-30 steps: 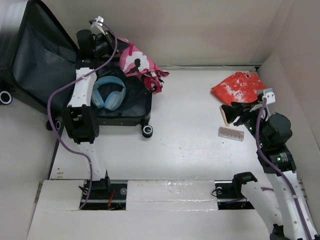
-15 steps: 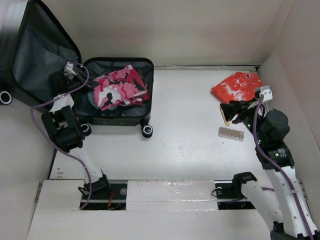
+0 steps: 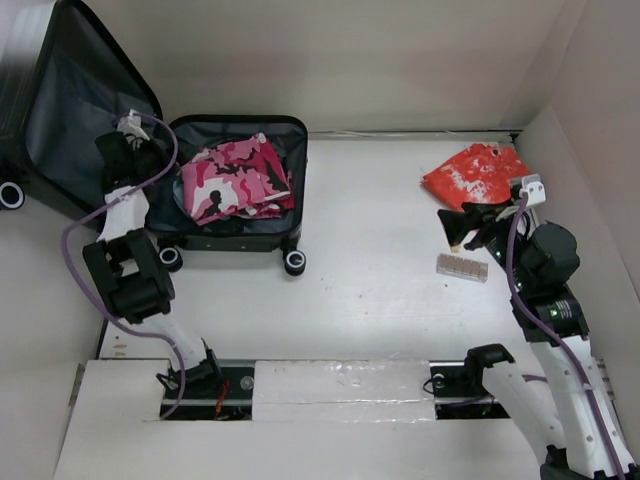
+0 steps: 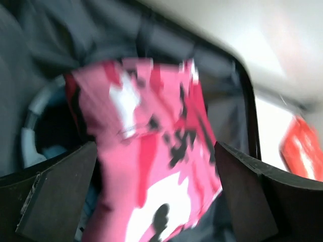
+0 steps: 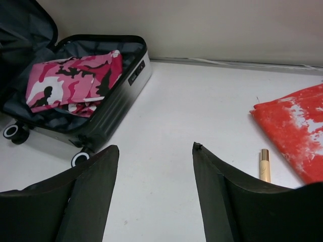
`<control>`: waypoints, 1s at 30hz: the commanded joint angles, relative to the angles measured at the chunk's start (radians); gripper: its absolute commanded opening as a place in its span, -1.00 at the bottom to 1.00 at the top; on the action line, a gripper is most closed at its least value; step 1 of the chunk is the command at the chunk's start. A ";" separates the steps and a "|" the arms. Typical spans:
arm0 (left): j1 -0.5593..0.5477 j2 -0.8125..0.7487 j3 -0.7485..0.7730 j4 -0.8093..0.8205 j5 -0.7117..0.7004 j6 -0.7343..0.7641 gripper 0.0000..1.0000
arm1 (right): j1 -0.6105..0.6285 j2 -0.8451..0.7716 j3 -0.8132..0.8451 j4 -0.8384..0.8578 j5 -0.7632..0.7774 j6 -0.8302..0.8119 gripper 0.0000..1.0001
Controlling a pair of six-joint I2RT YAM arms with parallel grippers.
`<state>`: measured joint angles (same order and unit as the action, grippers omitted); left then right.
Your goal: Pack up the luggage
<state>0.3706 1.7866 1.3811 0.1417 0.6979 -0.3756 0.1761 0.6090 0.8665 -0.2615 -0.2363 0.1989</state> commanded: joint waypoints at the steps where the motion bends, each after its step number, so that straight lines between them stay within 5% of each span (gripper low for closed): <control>1: -0.091 -0.240 -0.003 0.065 -0.309 -0.006 1.00 | 0.000 0.009 -0.014 0.027 -0.003 -0.004 0.32; 3: -0.177 -0.314 -0.016 0.082 -0.418 0.053 1.00 | 0.000 0.018 -0.023 0.027 0.021 0.007 0.32; 5: -0.397 -0.377 0.015 0.056 -0.633 0.134 1.00 | 0.000 0.029 -0.036 0.018 0.057 0.020 0.28; 7: -0.627 -0.388 0.026 0.073 -0.708 0.161 1.00 | 0.000 0.029 -0.047 0.027 0.083 0.048 0.04; 9: -0.779 -0.388 -0.025 0.119 -0.802 0.172 0.97 | 0.000 0.020 -0.047 0.010 0.146 0.059 -0.42; 11: -0.987 -0.333 -0.059 0.175 -0.865 0.172 0.88 | 0.000 0.006 -0.020 -0.014 0.176 0.059 -0.60; 12: -1.057 -0.302 -0.069 0.189 -0.920 0.181 0.65 | 0.000 -0.008 0.024 -0.047 0.211 0.059 -0.66; 15: -1.284 -0.130 -0.082 0.235 -0.930 0.222 0.56 | 0.000 -0.018 0.145 -0.111 0.285 0.050 -0.62; 19: -1.432 0.143 0.090 0.153 -0.966 0.242 0.50 | 0.000 -0.005 0.259 -0.146 0.319 0.030 -0.32; 23: -1.467 0.338 0.280 0.104 -0.957 0.146 0.50 | 0.000 0.046 0.278 -0.157 0.350 0.030 -0.26; 27: -1.467 0.597 0.736 -0.118 -1.051 0.040 0.50 | 0.000 0.055 0.278 -0.148 0.322 0.030 -0.21; 30: -1.467 0.775 0.936 -0.218 -1.084 -0.015 0.50 | 0.000 0.084 0.317 -0.151 0.279 0.030 -0.21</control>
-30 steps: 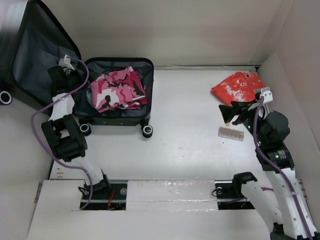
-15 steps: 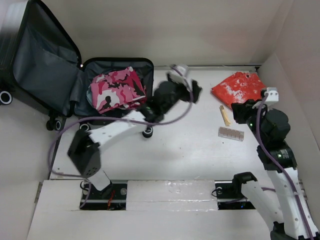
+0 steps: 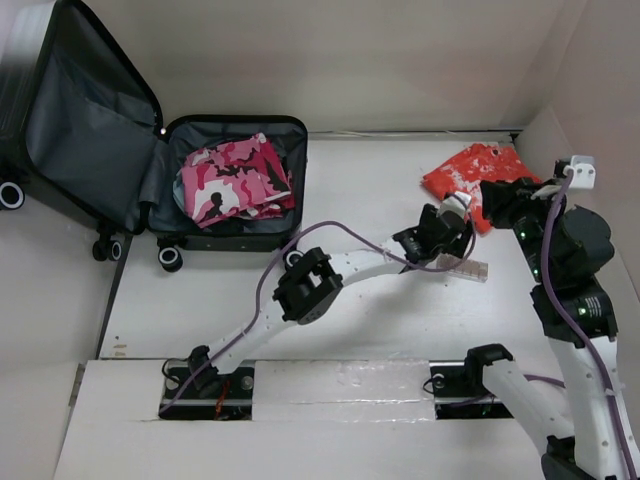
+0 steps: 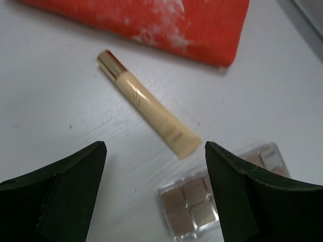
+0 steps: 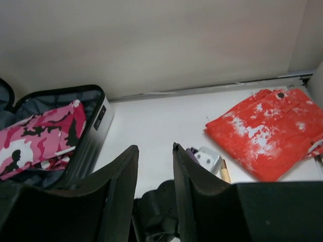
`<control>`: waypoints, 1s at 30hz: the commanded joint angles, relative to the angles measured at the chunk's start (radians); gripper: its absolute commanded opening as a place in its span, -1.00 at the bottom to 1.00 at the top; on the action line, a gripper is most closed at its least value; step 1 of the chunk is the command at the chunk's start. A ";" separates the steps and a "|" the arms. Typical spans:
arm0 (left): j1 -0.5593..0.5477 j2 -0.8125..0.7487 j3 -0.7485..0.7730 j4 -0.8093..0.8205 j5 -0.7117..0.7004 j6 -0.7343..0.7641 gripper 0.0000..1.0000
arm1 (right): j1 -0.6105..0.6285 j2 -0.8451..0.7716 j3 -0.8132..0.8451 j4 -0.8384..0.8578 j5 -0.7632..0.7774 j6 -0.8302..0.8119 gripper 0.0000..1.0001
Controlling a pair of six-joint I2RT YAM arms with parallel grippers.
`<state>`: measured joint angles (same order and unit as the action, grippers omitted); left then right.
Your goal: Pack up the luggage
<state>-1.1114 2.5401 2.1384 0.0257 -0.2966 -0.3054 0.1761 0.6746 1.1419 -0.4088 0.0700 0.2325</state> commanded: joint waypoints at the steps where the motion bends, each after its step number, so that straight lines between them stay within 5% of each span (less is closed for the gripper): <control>1: 0.015 0.044 0.236 -0.102 -0.090 -0.096 0.50 | 0.000 0.031 0.042 -0.004 -0.045 -0.013 -0.21; 5: 0.015 0.069 0.198 0.020 -0.124 -0.115 0.50 | 0.000 0.031 0.001 0.017 -0.090 -0.013 -0.18; 9: 0.015 0.167 0.333 -0.004 -0.176 -0.104 0.50 | 0.000 0.031 -0.028 0.039 -0.122 -0.013 -0.18; 21: 0.015 0.244 0.353 0.056 -0.176 -0.113 0.30 | 0.000 -0.029 -0.056 0.088 -0.255 0.017 -0.18; 27: 0.024 0.244 0.353 -0.032 -0.189 -0.104 -0.23 | 0.000 -0.050 -0.065 0.125 -0.329 0.051 -0.18; 30: 0.053 0.145 0.188 -0.046 -0.217 -0.087 -0.43 | 0.000 -0.050 -0.065 0.102 -0.329 0.039 -0.18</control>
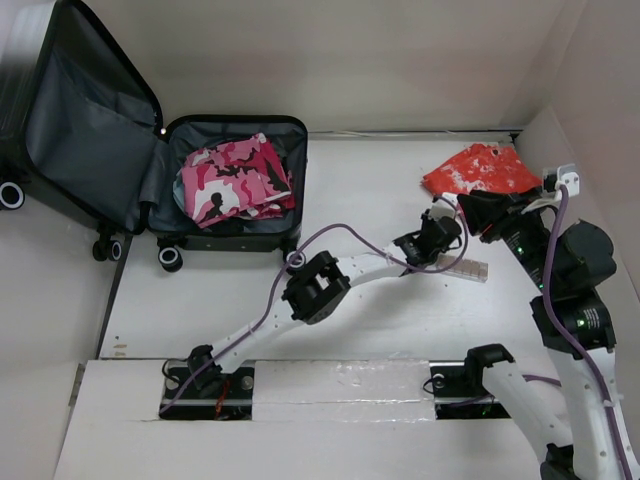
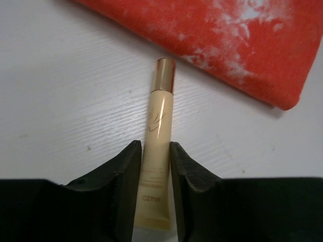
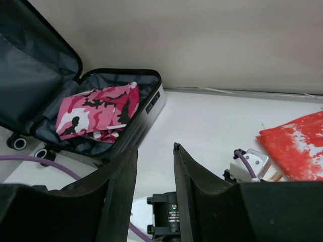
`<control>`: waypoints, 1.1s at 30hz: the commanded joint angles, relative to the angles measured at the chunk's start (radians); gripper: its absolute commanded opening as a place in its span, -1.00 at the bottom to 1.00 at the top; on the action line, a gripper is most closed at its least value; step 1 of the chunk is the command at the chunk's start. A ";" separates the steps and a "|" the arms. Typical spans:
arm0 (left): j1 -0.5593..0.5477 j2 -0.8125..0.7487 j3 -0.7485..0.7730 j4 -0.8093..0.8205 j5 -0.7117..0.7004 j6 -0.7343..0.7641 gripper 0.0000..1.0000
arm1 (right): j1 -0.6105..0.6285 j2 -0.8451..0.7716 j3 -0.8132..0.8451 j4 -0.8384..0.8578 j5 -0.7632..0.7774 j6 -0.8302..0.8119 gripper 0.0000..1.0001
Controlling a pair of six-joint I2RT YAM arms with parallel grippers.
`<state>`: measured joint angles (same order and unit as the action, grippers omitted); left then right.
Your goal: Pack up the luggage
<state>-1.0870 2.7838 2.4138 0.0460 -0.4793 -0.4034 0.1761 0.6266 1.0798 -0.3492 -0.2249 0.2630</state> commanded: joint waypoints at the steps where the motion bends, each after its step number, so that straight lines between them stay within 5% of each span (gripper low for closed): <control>1: 0.038 -0.133 -0.157 -0.046 -0.019 0.011 -0.53 | 0.000 -0.002 -0.012 0.042 -0.022 -0.001 -0.18; 4: 0.047 -0.213 -0.332 0.008 -0.030 0.020 -0.60 | 0.000 -0.002 -0.029 0.067 -0.022 -0.001 -0.16; 10: 0.047 -0.190 -0.269 -0.115 -0.042 0.081 -0.52 | 0.000 -0.002 -0.041 0.049 -0.017 -0.001 -0.16; 13: 0.047 -0.220 -0.320 -0.115 -0.030 0.094 -1.00 | 0.000 -0.025 -0.052 0.058 0.005 -0.010 -0.16; 14: 0.047 -0.265 -0.349 -0.101 -0.030 0.083 -1.00 | 0.000 -0.025 -0.052 0.058 0.006 -0.010 -0.16; 20: 0.087 -0.593 -0.681 0.057 -0.068 0.064 -1.00 | 0.000 -0.015 -0.061 0.067 -0.004 -0.010 -0.16; 29: 0.407 -1.085 -0.998 0.074 -0.078 0.017 -1.00 | 0.000 -0.004 -0.126 0.113 -0.045 -0.019 -0.16; 31: 0.491 -1.153 -1.074 0.074 -0.100 -0.005 -0.92 | 0.000 -0.004 -0.135 0.125 -0.054 -0.019 -0.16; 33: 0.532 -1.178 -1.111 0.063 -0.110 -0.005 -0.54 | 0.000 0.005 -0.135 0.134 -0.063 -0.019 -0.16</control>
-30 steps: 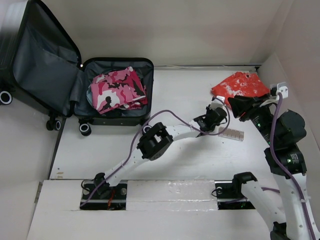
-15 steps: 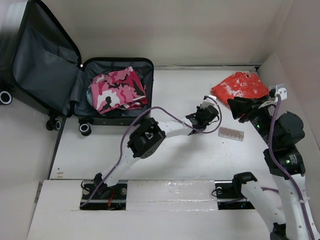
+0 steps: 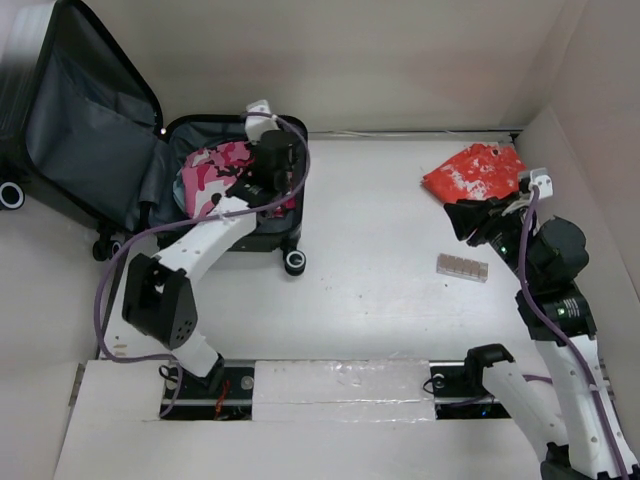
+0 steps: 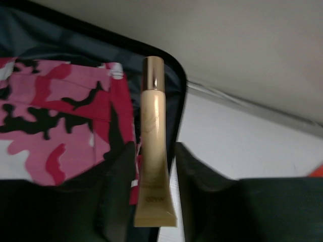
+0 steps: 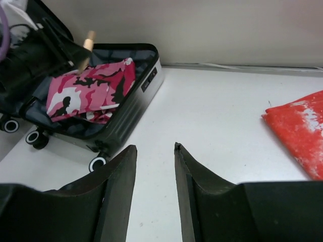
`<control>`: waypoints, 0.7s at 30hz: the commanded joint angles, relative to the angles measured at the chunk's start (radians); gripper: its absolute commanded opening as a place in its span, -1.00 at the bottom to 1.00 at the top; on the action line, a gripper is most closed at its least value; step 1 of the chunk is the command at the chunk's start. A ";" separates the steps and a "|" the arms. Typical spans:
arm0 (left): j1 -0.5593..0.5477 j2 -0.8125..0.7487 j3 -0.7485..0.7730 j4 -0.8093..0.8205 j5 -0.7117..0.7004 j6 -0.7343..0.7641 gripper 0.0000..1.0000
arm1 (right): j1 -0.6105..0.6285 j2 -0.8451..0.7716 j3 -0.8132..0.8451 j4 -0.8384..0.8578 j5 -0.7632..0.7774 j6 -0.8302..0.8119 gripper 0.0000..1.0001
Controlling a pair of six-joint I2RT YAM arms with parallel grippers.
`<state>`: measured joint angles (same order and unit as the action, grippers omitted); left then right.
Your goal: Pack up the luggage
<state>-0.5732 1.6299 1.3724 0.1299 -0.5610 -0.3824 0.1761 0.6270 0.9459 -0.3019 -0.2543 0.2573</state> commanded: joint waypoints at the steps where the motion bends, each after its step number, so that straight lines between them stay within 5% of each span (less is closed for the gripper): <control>1: 0.028 -0.024 -0.099 -0.021 -0.028 -0.026 -0.25 | 0.000 0.005 -0.001 0.087 -0.034 -0.013 -0.16; 3: 0.038 -0.024 -0.108 -0.048 -0.037 -0.058 0.54 | 0.000 0.005 -0.001 0.087 -0.034 -0.013 -0.16; 6: 0.009 -0.015 -0.108 -0.041 -0.008 -0.084 0.75 | 0.000 0.005 -0.001 0.078 -0.025 -0.013 -0.16; 12: -0.276 0.065 -0.030 0.002 -0.011 -0.013 0.62 | 0.000 0.005 0.030 0.047 0.009 -0.023 -0.16; 21: -0.504 0.405 0.172 0.132 0.493 0.253 0.62 | 0.000 0.005 0.204 -0.069 0.147 -0.067 -0.14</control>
<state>-1.0664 1.9724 1.4837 0.2024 -0.2939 -0.2741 0.1761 0.6434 1.0649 -0.3576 -0.1707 0.2169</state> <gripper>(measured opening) 0.805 0.430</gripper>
